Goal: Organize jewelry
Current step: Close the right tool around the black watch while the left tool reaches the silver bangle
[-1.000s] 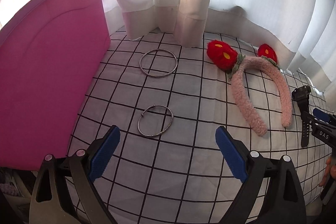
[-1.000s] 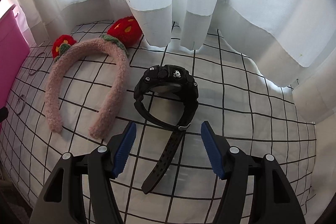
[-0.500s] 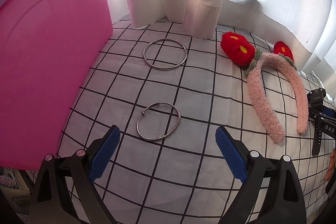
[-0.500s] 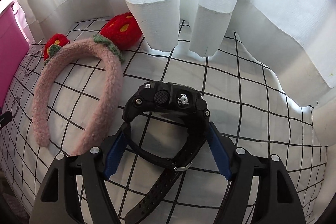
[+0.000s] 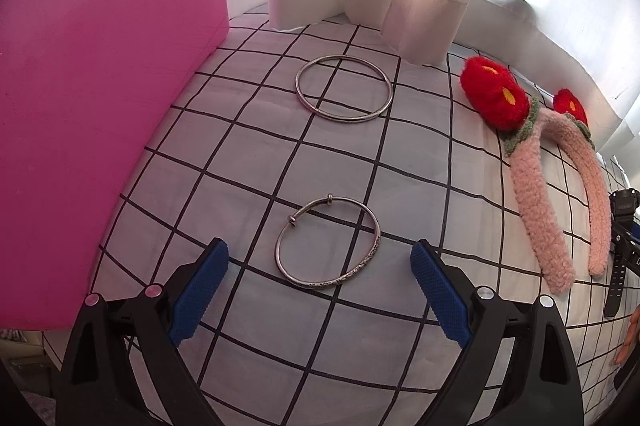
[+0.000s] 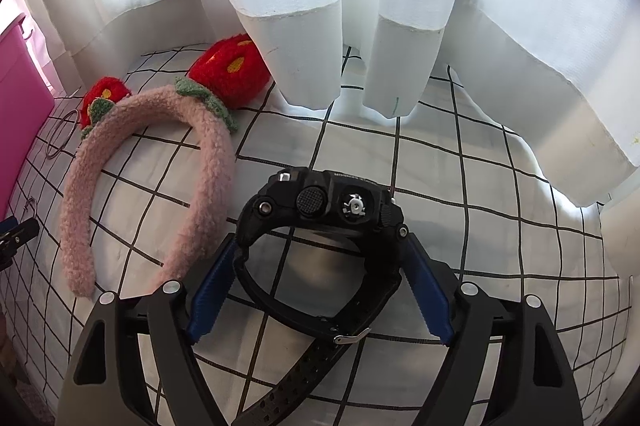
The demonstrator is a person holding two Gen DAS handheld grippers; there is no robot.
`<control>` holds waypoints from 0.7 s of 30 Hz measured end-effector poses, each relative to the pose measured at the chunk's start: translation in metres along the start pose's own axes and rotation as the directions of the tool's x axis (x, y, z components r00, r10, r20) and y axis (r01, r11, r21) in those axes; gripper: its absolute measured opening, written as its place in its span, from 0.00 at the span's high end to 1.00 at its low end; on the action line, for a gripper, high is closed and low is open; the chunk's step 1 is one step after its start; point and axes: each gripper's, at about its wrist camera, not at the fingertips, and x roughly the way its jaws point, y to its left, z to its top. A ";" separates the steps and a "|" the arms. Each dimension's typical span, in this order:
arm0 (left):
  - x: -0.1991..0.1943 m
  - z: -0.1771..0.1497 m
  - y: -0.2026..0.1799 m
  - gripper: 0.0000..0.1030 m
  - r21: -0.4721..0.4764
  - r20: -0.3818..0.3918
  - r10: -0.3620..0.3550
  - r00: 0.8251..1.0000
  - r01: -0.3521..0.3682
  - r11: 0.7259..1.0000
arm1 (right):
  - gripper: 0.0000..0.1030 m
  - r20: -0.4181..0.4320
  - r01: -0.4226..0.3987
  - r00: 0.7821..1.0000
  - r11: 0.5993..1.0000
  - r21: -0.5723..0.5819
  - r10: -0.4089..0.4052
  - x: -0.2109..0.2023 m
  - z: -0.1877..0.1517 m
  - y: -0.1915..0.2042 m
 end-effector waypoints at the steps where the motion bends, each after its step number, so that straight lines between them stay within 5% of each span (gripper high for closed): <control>1: 0.001 0.001 0.000 0.11 0.005 0.001 0.003 1.000 -0.003 1.000 | 0.25 0.001 0.000 1.000 1.000 0.000 0.000 -0.001 0.000 0.000; 11: 0.009 0.003 0.000 0.05 0.020 0.080 0.015 0.997 -0.017 1.000 | 0.22 0.014 0.003 1.000 1.000 0.001 -0.003 -0.001 -0.003 -0.001; 21: 0.006 0.003 0.001 0.06 0.028 0.068 0.005 0.998 -0.007 1.000 | 0.23 0.016 0.006 1.000 1.000 0.013 -0.007 0.003 -0.001 0.000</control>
